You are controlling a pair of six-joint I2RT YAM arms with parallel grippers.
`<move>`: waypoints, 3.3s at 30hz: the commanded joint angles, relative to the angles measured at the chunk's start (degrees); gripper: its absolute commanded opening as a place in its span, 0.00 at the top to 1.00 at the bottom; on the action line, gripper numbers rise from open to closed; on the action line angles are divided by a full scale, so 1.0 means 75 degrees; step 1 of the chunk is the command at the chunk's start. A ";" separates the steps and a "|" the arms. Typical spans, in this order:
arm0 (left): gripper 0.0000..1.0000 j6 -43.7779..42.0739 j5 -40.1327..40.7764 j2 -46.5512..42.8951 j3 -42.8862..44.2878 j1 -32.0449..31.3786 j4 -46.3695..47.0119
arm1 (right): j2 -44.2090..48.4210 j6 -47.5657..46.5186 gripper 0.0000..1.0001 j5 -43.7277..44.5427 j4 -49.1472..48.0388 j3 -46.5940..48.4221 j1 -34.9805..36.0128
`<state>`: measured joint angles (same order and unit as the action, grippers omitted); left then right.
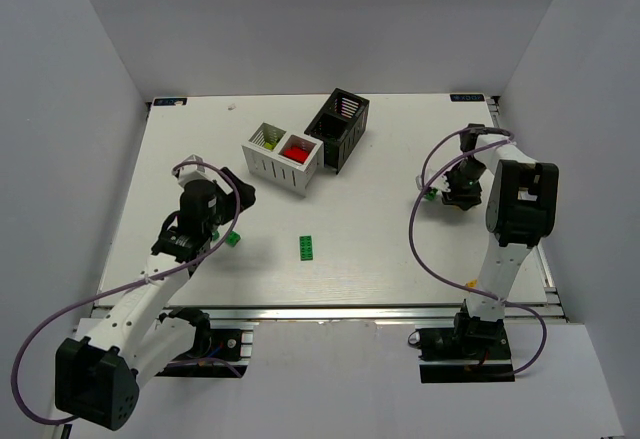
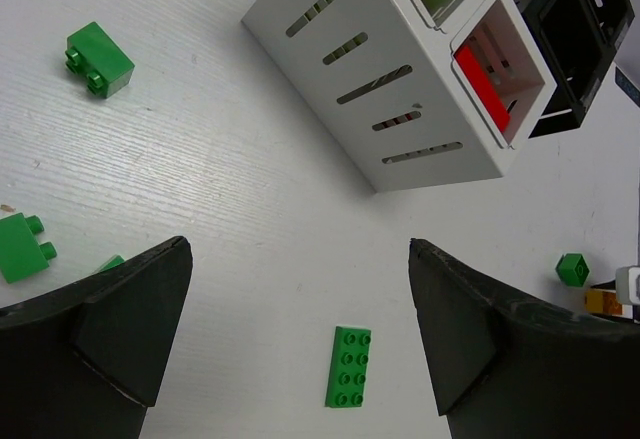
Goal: Sort the legos into containers by color
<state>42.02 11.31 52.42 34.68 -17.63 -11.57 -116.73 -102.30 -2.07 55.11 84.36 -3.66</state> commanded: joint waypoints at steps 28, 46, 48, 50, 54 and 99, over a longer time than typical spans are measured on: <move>0.02 0.0338 0.0191 -0.0496 -0.0275 0.0042 -0.0121 | 0.0530 1.2476 1.00 -0.3163 -0.7145 0.3081 0.2973; 0.02 0.0573 0.0297 -0.0802 -0.0510 0.0053 -0.0344 | -0.1815 1.4074 0.83 -0.2631 -0.8637 0.4667 0.3090; 0.02 0.0573 0.0297 -0.0744 -0.0487 0.0042 -0.0344 | -0.1897 1.4015 0.77 -0.2573 -0.8661 0.4655 0.3113; 0.02 0.0550 0.0308 -0.0709 -0.0452 0.0042 -0.0355 | -0.2002 1.3957 0.74 -0.2549 -0.8661 0.4655 0.3102; 0.02 0.0375 0.0378 -0.0767 -0.0323 0.0053 -0.0332 | -0.2120 1.3910 0.62 -0.2444 -0.8696 0.4620 0.3101; 0.02 -0.1759 -0.1753 0.1998 0.1259 0.0839 0.1203 | 0.2355 0.4334 0.31 0.0238 0.2659 -0.0417 0.0242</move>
<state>29.67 1.69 67.92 41.50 -11.66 -4.69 -103.83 -68.88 -8.80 70.96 84.42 -1.87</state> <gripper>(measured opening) 0.981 0.671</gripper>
